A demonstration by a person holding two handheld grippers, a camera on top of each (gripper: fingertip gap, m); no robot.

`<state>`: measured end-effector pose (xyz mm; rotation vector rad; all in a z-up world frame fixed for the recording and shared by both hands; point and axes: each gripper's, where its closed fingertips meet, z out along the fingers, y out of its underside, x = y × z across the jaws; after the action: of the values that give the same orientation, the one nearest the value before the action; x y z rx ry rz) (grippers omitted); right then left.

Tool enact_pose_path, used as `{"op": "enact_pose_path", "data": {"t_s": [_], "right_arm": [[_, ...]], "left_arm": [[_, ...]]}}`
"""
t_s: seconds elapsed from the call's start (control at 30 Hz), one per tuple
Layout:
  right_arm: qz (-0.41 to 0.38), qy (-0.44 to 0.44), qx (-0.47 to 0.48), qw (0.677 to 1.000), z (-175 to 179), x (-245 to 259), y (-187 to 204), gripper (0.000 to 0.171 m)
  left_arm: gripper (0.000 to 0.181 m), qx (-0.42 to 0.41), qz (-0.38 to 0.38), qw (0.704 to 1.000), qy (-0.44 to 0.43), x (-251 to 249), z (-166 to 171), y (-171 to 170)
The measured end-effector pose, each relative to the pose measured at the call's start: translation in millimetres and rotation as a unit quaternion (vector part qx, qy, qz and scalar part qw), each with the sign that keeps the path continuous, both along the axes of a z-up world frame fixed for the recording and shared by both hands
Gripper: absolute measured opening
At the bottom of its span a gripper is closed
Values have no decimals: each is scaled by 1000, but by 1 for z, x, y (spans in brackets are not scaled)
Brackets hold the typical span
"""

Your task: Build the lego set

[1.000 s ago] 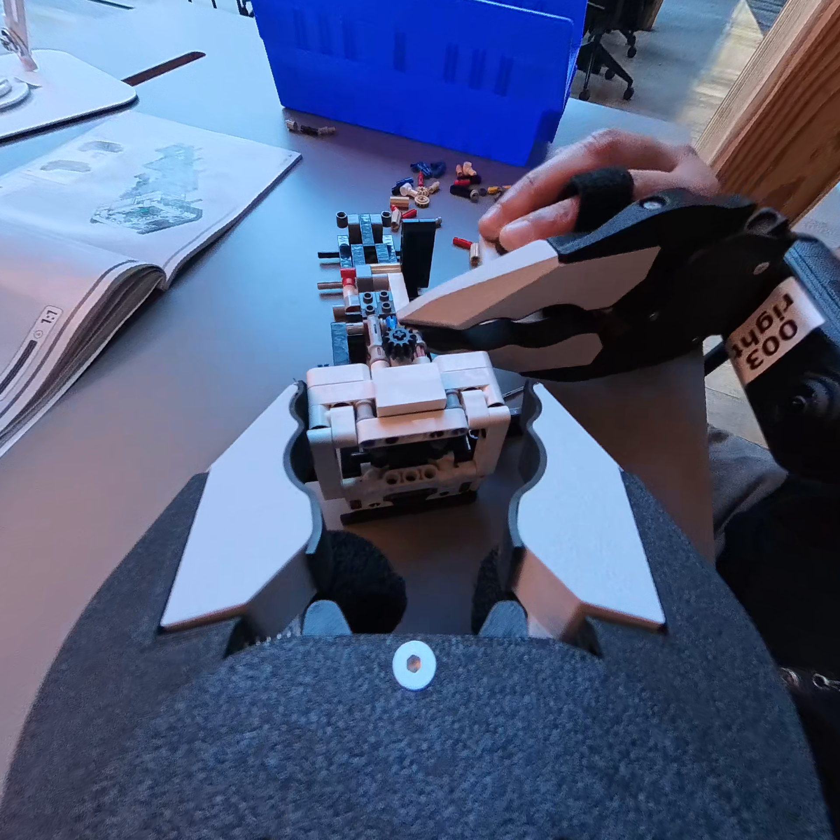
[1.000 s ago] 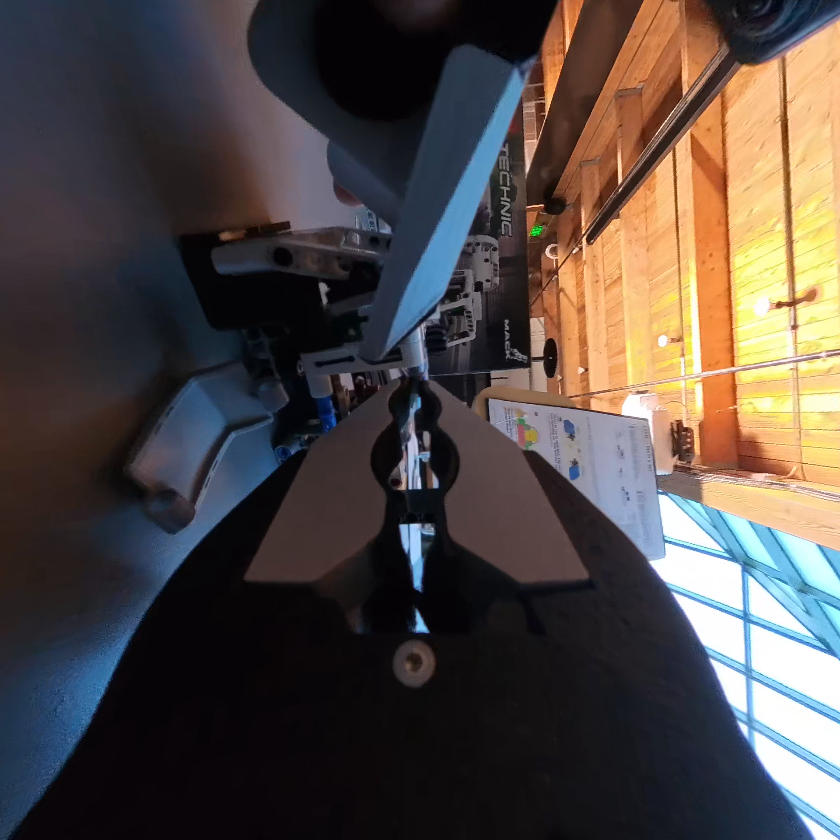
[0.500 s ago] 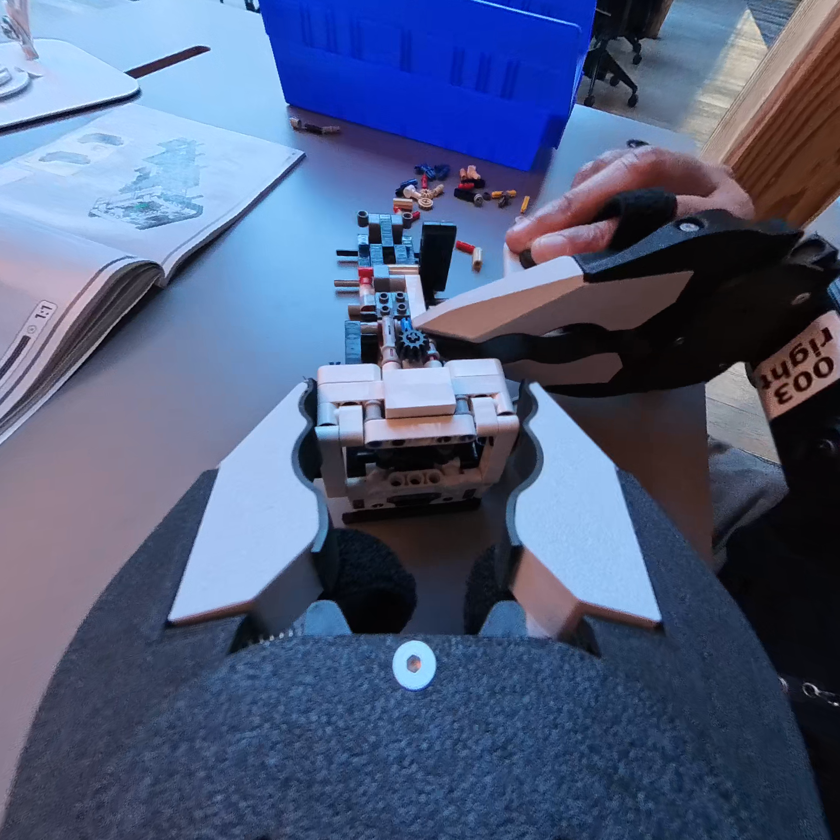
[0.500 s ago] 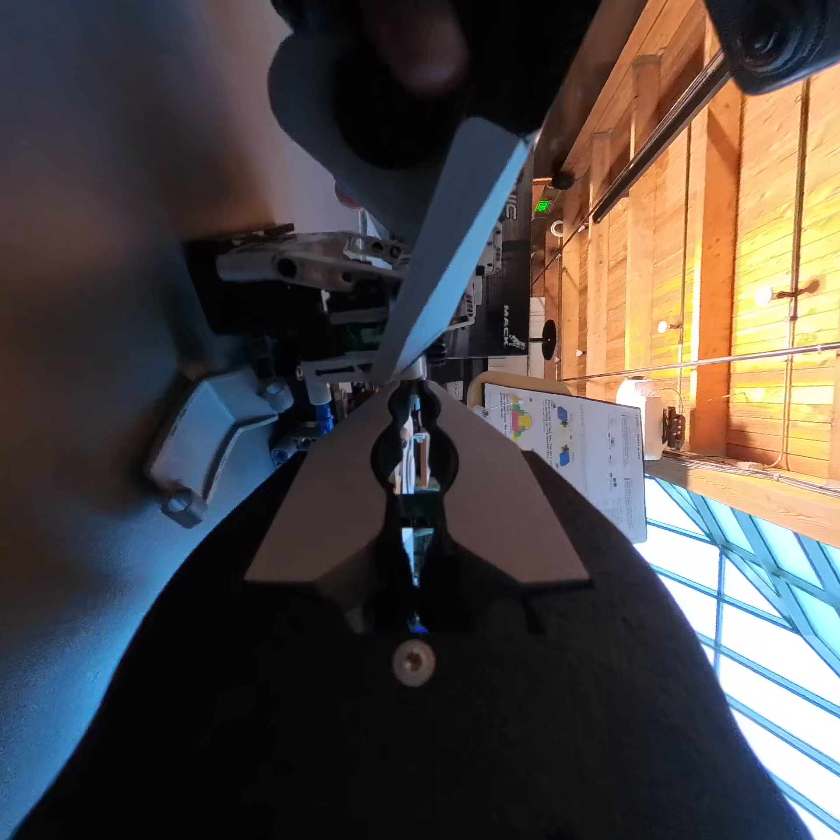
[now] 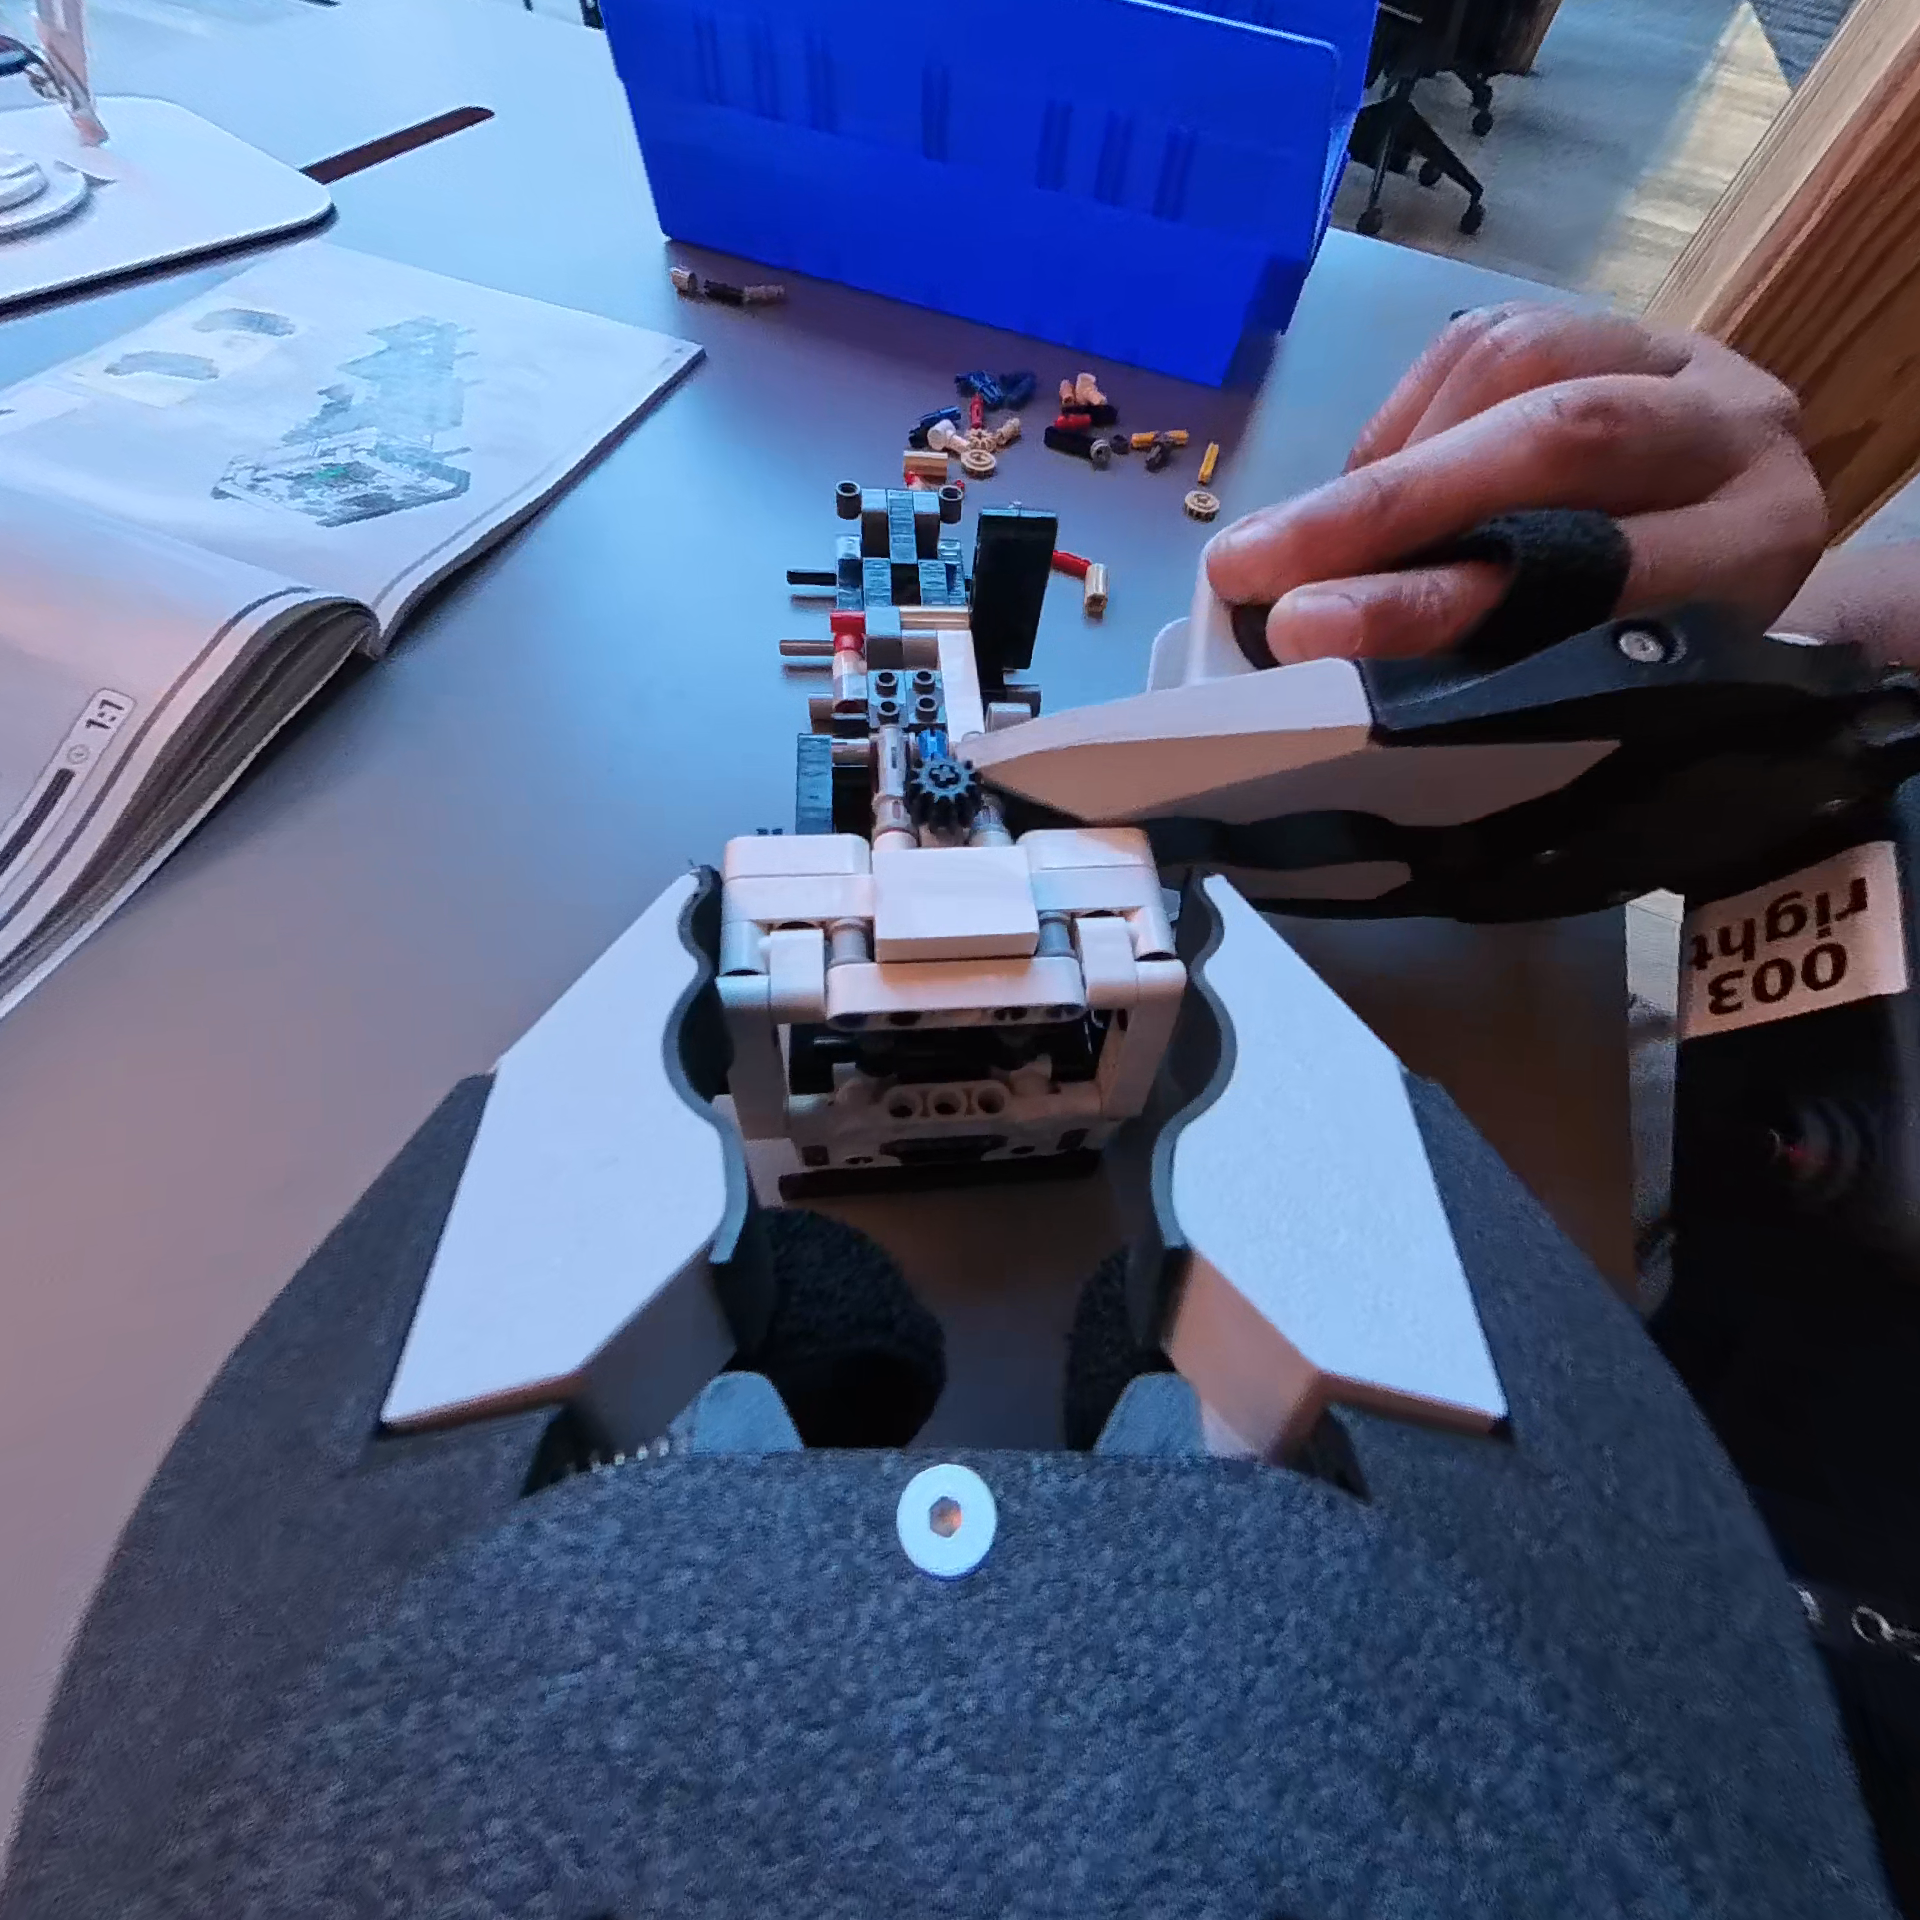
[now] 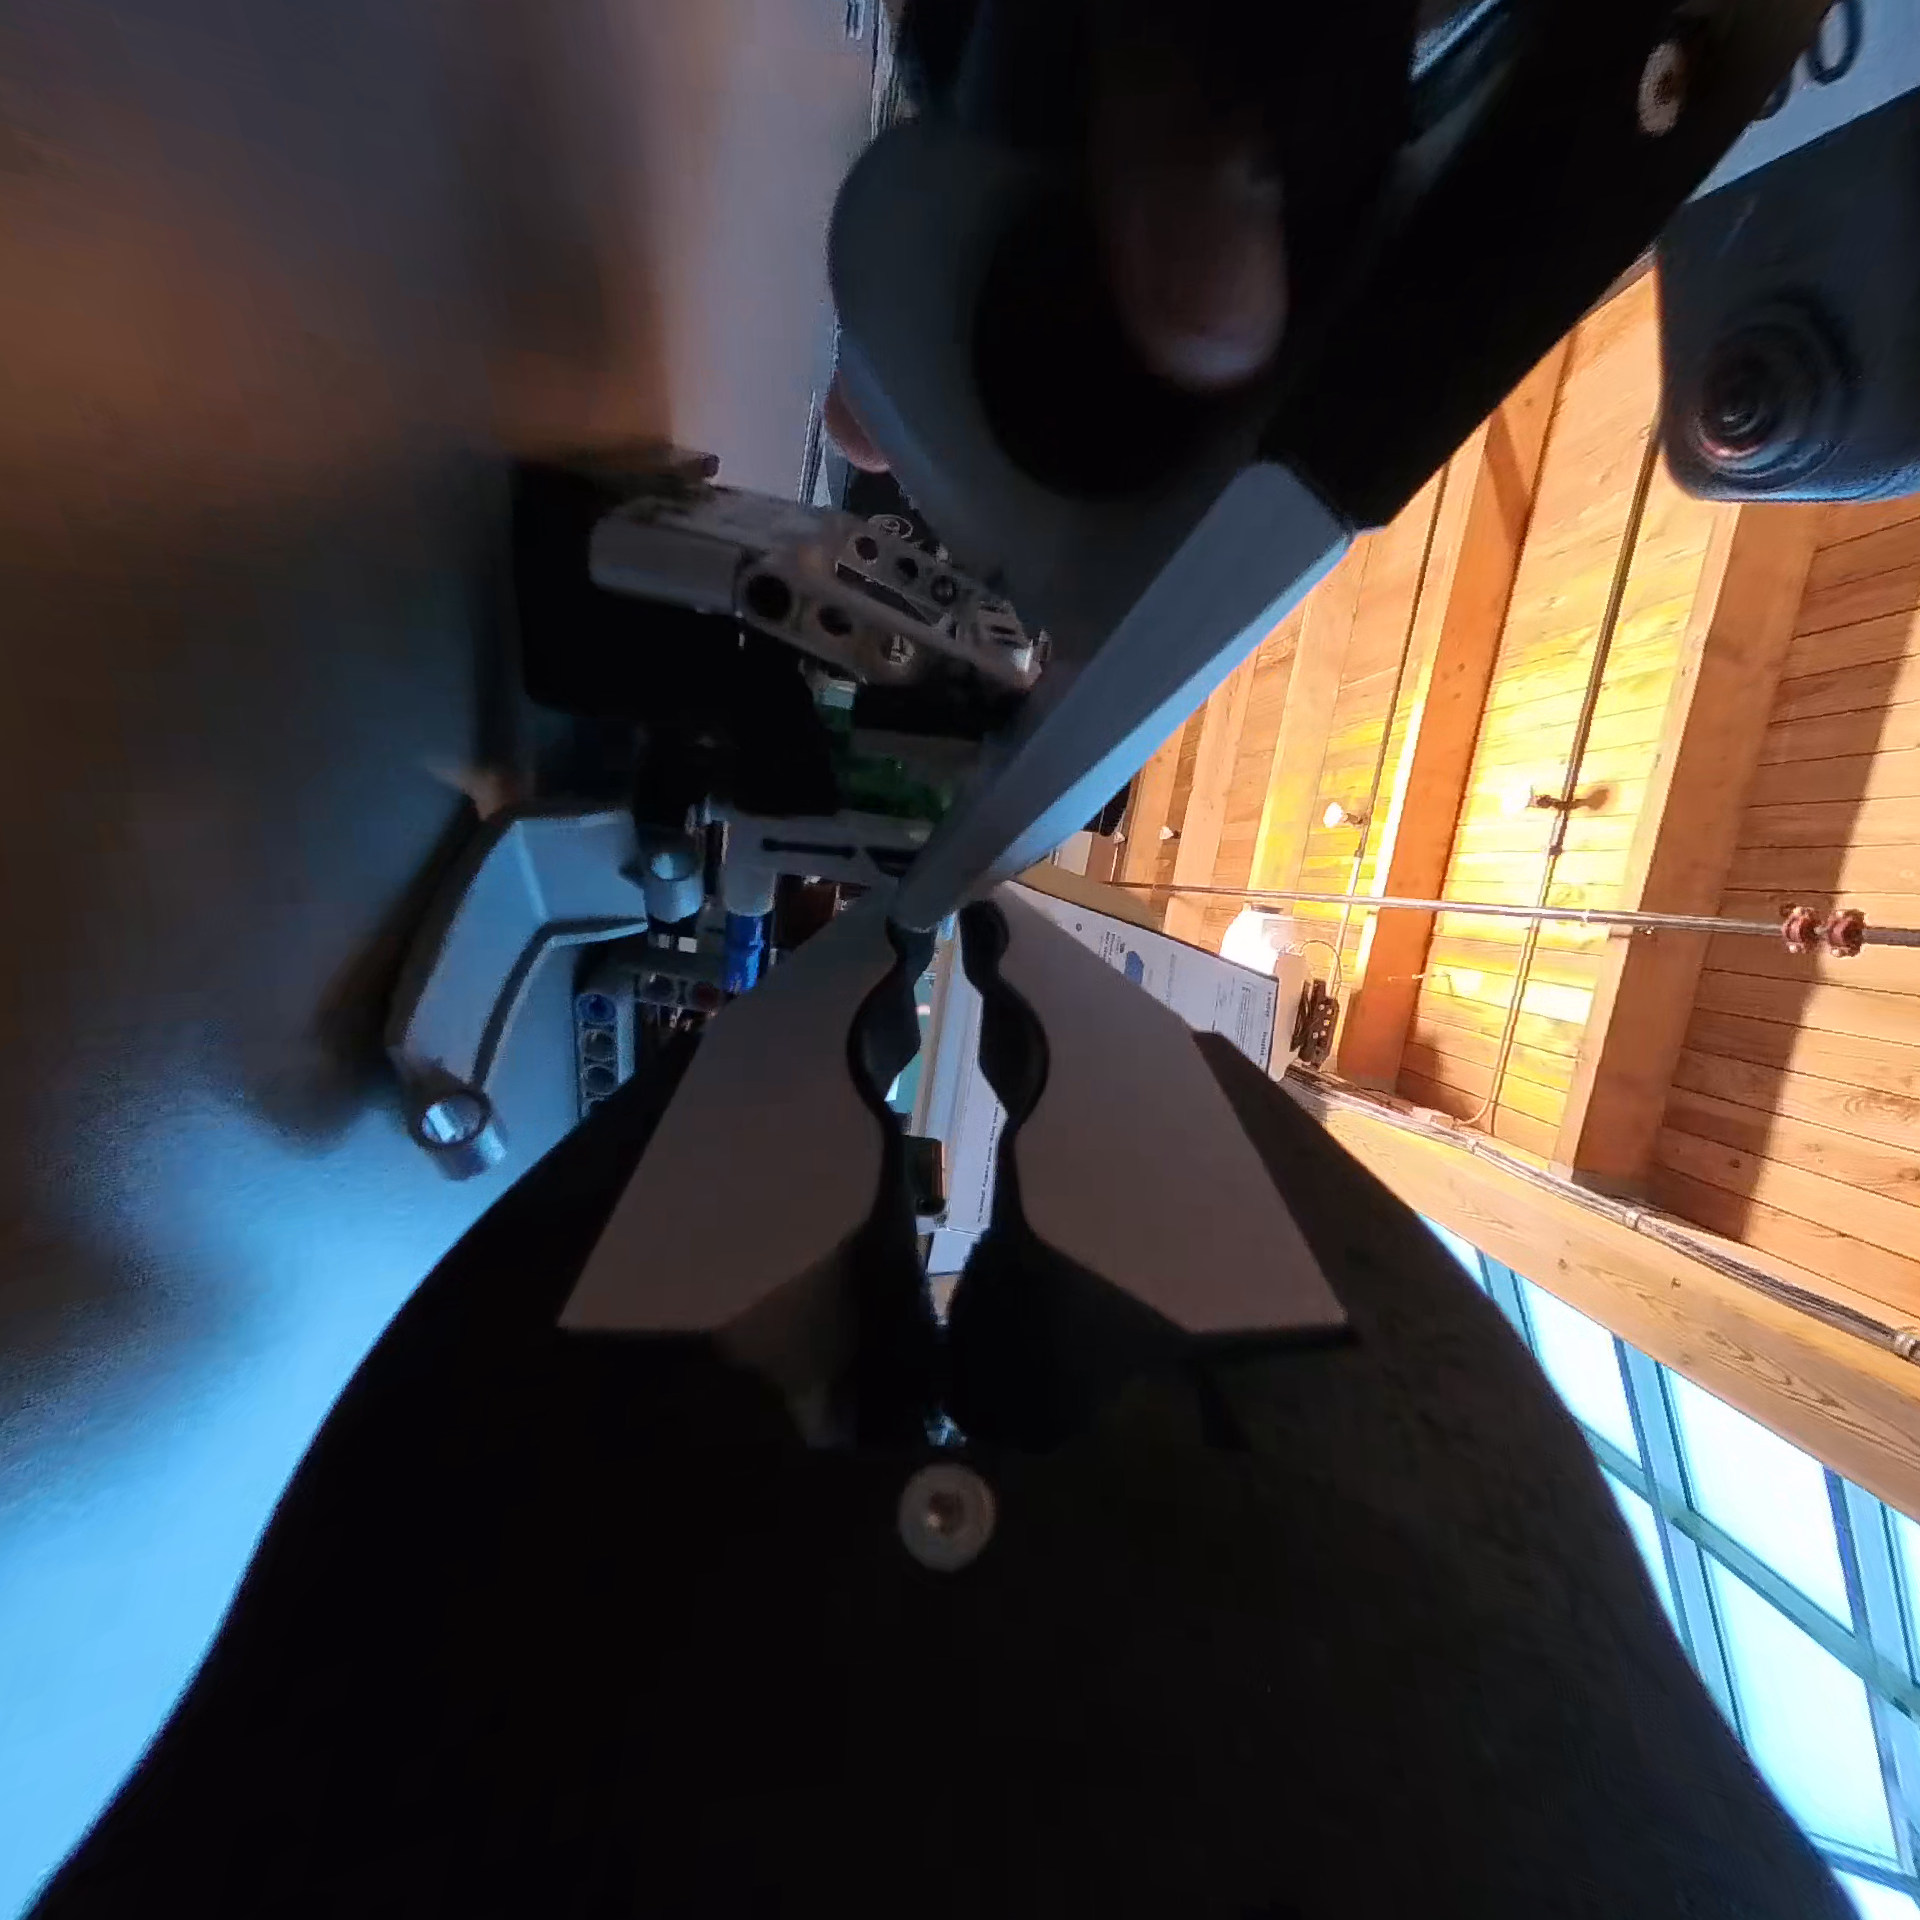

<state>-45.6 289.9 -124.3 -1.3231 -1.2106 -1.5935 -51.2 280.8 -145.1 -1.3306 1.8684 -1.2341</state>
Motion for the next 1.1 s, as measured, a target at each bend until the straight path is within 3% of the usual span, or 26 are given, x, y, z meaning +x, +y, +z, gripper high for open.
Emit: {"op": "enact_pose_path", "data": {"t_s": [0.17, 0.23, 0.37, 0.43, 0.5, 0.57, 0.67, 0.7, 0.8, 1.0, 1.1], "right_arm": [[13, 23, 25, 999, 0, 0, -1, 3], [8, 64, 30, 997, 0, 2, -4, 4], [-20, 169, 35, 985, 6, 11, -21, 28], [-12, 262, 43, 964, 13, 10, -31, 27], [0, 429, 53, 902, 20, 9, -39, 28], [32, 595, 12, 803, 13, -5, -44, 30], [20, 728, -148, 669, -20, -32, -62, 40], [-10, 740, -175, 650, -31, -31, -66, 50], [-85, 716, -184, 668, -51, -22, -68, 43], [-109, 677, -177, 706, -62, -26, -65, 21], [-107, 680, -177, 704, -62, -25, -65, 9]], "left_arm": [[85, 2, -3, 1000, -1, 0, 0, 0], [85, 1, -1, 1000, -1, 0, 0, 0], [87, -4, -2, 1000, 3, 0, -1, 1], [89, -6, -5, 1000, 4, -1, 0, 0], [91, -8, -7, 1000, 4, -1, 0, 0], [93, -16, -11, 1000, -8, -3, 5, 0], [94, -38, -9, 999, -39, -8, 17, 5], [94, -43, -8, 998, -47, -10, 21, 8], [88, -51, -3, 996, -73, -18, 33, 13], [66, -3, 15, 995, -100, -39, 49, 12], [58, 12, -5, 996, -93, -52, 51, 1]]}}
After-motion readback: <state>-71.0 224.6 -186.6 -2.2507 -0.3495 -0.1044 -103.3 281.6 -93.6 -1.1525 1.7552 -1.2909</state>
